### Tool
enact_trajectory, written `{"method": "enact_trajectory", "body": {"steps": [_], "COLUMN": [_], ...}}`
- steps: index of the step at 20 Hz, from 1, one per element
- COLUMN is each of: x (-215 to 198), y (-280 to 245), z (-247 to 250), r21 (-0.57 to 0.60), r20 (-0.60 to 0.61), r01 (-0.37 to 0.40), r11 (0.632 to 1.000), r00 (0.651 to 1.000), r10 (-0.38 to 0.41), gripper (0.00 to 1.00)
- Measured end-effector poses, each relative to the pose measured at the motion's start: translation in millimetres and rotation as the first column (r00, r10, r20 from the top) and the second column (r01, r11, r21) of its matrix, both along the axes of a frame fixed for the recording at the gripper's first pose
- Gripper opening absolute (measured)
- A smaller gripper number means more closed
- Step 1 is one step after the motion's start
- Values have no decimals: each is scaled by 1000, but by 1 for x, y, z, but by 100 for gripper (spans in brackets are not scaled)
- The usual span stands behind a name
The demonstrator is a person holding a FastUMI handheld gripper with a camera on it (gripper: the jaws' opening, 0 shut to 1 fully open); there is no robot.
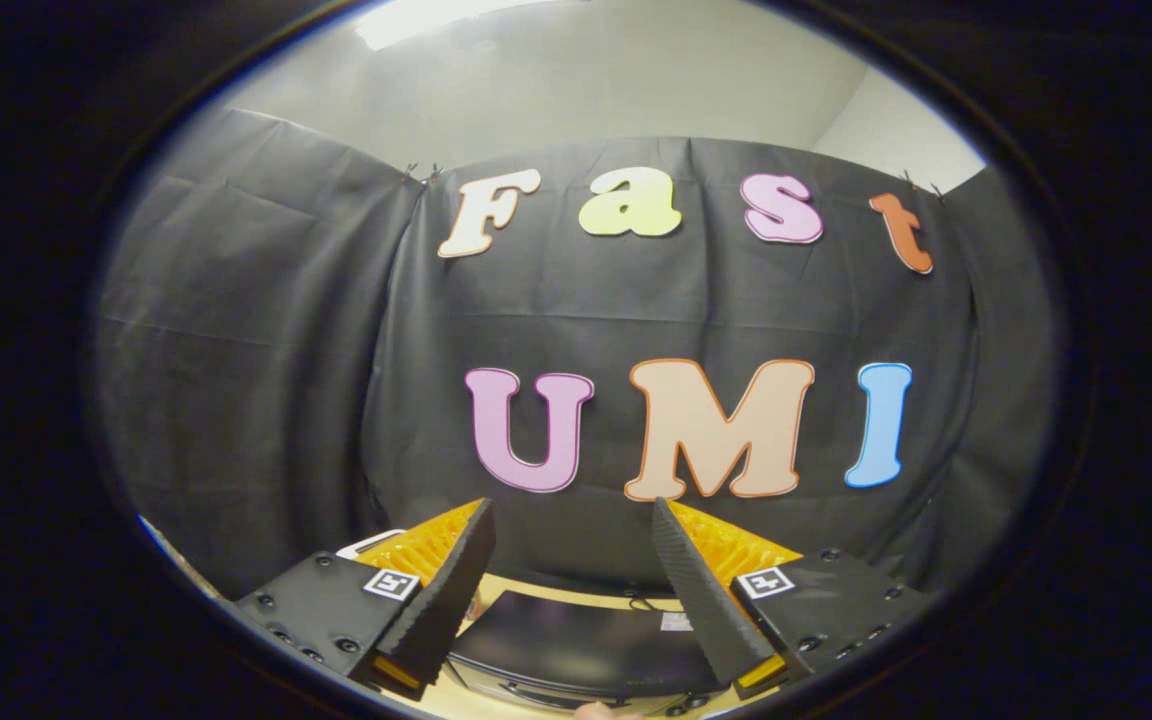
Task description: Open the toaster oven, put the food inside, and close the toaster oven door.
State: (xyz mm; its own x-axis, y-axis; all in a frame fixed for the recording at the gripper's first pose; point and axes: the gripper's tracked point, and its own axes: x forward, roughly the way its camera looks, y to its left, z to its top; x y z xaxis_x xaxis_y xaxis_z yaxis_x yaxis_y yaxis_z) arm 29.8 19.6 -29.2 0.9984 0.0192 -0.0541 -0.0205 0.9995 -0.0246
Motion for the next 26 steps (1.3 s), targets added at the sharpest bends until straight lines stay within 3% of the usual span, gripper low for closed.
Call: {"method": "enact_trajectory", "body": {"steps": [3,6,10,14,21,26], "x": [10,24,20,8,-30,-45], "y": [7,13,10,-1,-11,-14], "z": [-21,-87,-188,-252,-300,-302], "r21": [11,39,46,54,24,63], "r20": [-12,-100,-280,-405,-508,-491], "r01": [-19,-43,-27,10,8,-1], "r11": [1000,998,999,999,1000,998], "r00": [1000,994,959,914,861,870], "r10": [20,46,39,12,6,32], "gripper": [100,100,100,100,100,100]}}
